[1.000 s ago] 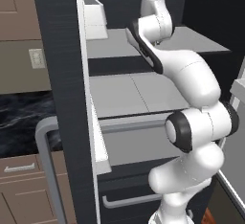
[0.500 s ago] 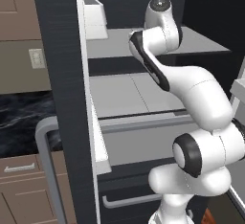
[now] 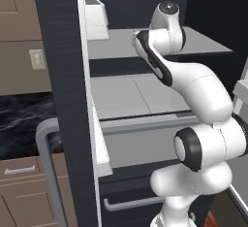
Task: Pick the mango and orange from the fridge and place them inside the tupperware on the counter.
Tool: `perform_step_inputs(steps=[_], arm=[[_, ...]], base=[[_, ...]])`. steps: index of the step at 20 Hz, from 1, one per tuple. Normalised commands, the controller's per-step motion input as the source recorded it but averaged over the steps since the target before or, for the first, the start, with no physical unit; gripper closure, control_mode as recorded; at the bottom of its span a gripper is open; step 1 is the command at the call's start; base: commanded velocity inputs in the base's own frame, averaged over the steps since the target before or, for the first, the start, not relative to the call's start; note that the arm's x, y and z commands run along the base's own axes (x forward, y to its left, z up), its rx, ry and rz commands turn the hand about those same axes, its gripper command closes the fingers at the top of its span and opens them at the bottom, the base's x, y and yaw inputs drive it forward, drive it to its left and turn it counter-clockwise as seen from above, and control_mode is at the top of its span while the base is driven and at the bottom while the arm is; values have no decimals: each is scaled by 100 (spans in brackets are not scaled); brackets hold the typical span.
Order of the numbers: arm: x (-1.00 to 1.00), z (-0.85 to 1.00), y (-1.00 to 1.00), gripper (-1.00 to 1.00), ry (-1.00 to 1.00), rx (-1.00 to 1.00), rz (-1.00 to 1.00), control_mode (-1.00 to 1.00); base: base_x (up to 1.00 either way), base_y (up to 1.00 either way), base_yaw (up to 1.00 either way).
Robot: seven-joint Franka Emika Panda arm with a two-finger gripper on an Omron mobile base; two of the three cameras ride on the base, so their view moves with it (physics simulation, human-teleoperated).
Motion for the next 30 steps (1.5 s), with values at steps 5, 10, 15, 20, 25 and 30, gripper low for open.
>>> perform_step_inputs(steps=[5,10,15,20,25,30], arm=[[10,0,0,-100,0,1,0,-100],[9,0,0,-100,-4,0,0,-100],[15,0,0,-100,-2,0,0,-100],[18,0,0,-100,0,0,0,-100],[8,-2,0,-100,0,0,0,-100],[0,-16,0,100,0,0,0,-100]], base=[[0,0,0],[0,0,0],[0,0,0],[0,0,0],[0,0,0],[0,0,0]])
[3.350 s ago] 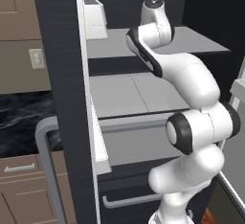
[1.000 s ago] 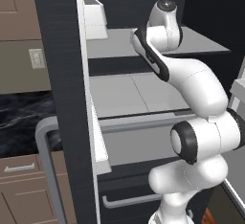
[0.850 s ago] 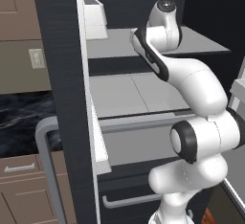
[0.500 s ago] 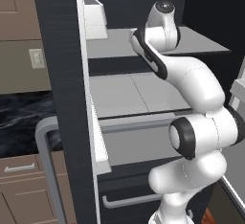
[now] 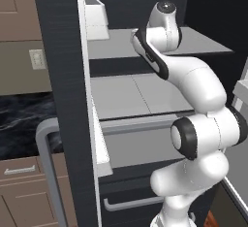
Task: Pick the mango and orange from the fridge and place them inside the tupperware on the counter.
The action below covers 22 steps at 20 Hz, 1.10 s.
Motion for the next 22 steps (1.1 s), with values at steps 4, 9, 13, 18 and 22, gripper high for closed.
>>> perform_step_inputs(steps=[4,9,13,18,22], arm=[[0,-10,0,100,-6,0,0,-100],[-44,-3,0,100,-32,0,0,-100],[-96,0,0,100,-20,0,0,-100],[-92,26,0,100,3,1,0,-100],[-71,59,0,100,26,0,0,-100]], base=[[0,0,0],[0,0,0],[0,0,0],[0,0,0],[0,0,0]])
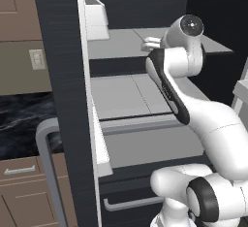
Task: Pick the mango and orange from the fridge and place them inside the tupperware on the counter.
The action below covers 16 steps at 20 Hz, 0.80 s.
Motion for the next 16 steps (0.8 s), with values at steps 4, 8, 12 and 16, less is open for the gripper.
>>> perform_step_inputs(steps=[4,8,12,16], arm=[[-77,37,0,100,20,0,0,-100],[-86,18,0,100,14,0,0,-100],[-97,1,0,100,1,0,0,-100],[-100,0,0,100,0,0,0,-100]], base=[[0,0,0],[0,0,0],[0,0,0],[0,0,0]])
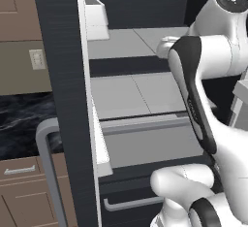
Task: Pick the mango and orange from the fridge and place them inside the tupperware on the counter.
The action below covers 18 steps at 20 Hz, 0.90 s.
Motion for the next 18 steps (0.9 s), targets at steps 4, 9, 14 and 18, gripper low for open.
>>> perform_step_inputs(steps=[4,9,14,18], arm=[[-95,0,0,100,0,0,0,-100],[-80,0,-10,100,0,2,0,-100],[-64,-14,-17,100,0,5,-9,-100],[-59,-12,-16,100,0,11,-8,100]], base=[[0,0,0],[0,0,0],[0,0,0],[-21,-3,-3]])
